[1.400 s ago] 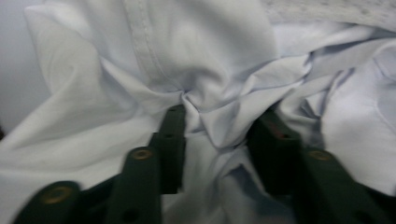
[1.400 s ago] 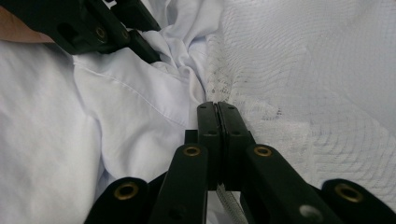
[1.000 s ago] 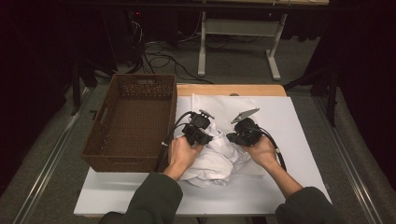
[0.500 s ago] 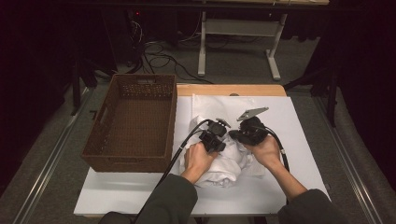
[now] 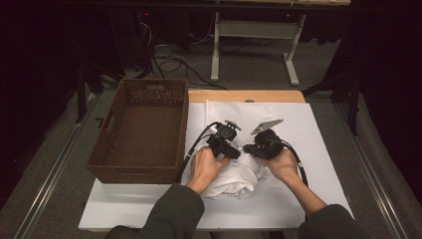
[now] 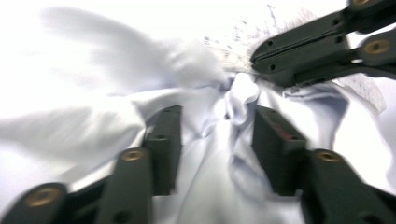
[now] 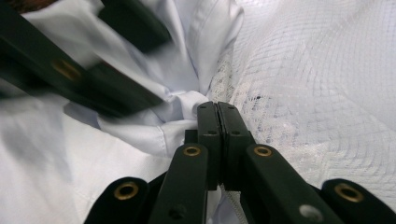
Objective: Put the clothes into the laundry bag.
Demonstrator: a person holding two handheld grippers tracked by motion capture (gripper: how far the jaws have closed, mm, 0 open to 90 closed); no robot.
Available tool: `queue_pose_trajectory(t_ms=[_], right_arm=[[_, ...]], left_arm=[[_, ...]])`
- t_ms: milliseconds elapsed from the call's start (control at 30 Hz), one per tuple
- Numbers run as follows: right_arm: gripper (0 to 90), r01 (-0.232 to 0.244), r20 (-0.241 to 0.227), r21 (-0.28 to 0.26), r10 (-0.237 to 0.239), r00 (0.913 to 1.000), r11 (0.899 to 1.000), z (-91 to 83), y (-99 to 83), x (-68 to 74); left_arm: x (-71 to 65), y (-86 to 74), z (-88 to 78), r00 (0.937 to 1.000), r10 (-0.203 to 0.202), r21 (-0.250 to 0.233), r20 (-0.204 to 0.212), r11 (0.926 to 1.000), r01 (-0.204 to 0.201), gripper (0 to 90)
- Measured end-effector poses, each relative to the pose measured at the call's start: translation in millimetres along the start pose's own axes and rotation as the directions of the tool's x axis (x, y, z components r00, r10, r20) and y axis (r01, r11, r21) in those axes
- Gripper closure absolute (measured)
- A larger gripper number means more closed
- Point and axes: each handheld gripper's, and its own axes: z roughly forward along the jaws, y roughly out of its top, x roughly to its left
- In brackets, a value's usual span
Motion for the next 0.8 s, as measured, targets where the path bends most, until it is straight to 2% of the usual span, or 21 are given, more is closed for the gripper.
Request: queue_pose_trajectory(t_ms=[67,133,200,267,333,400,467,567,633,667,733,767,800], right_arm=[[90.0,-0.013,-0.001,0.004,0.013,0.9999,1.000,1.7,0.1,-0.3],[90.0,0.000,0.006,0.007,0.000,1.0000,1.000,2.4,0.2,-0.3],[90.0,-0.003,0.011,0.010,0.003,0.9999,1.000,1.6,0.4,1.7],[90.0,-0.003,0.012,0.012,0.003,0.9999,1.000,1.2,0.2,1.7],[90.0,-0.006,0.011,0.010,0.006,0.9999,1.000,1.4,0.1,0.9],[90.0,-0.008,0.010,0.013,0.008,0.9999,1.000,1.7,-0.1,0.8],[90.0,-0.007,0.011,0.013,0.007,0.9999,1.000,2.1,-0.3,1.0],[90.0,0.007,0.007,0.016,-0.007,1.0000,1.000,2.3,-0.4,0.7],[90.0,0.002,0.012,0.022,-0.002,0.9999,1.000,3.0,-0.1,0.9],[90.0,-0.003,0.011,0.025,0.002,0.9999,1.000,3.0,0.2,1.1],[90.0,0.001,0.014,0.025,-0.002,0.9999,1.000,3.6,0.7,0.8],[90.0,0.012,0.017,0.028,-0.012,0.9998,1.000,3.8,1.0,0.3],[90.0,0.007,0.016,0.027,-0.007,0.9998,1.000,3.9,1.3,0.7]], left_arm=[[3.8,-0.4,-7.4,0.9998,-0.002,0.003,-0.019,1.0000,0.002,43.0],[9.6,-0.9,-13.8,0.9984,-0.011,0.018,-0.056,0.9998,0.012,39.1],[15.1,-0.5,-13.5,0.9939,-0.004,0.034,-0.110,0.9994,0.008,36.1],[21.2,0.0,-9.5,0.9910,-0.022,0.063,-0.132,0.9975,0.031,34.8],[28.3,0.2,0.7,0.9841,-0.030,0.106,-0.175,0.9932,0.049,33.7],[31.0,-1.2,13.7,0.9792,-0.028,0.142,-0.201,0.9882,0.057,33.7],[31.7,-2.9,26.2,0.9781,-0.036,0.160,-0.205,0.9847,0.069,33.4],[34.6,-1.8,35.0,0.9783,-0.057,0.165,-0.199,0.9821,0.091,33.5],[37.6,-0.9,39.2,0.9802,-0.086,0.158,-0.178,0.9809,0.114,35.7],[39.1,-1.0,39.6,0.9832,-0.096,0.154,-0.155,0.9808,0.120,38.4],[39.7,-2.4,38.2,0.9898,-0.089,0.141,-0.112,0.9845,0.104,51.3],[38.4,-3.4,37.0,0.9909,-0.083,0.127,-0.106,0.9872,0.096,61.6],[35.8,-5.1,33.4,0.9915,-0.061,0.107,-0.115,0.9915,0.073,69.0]])
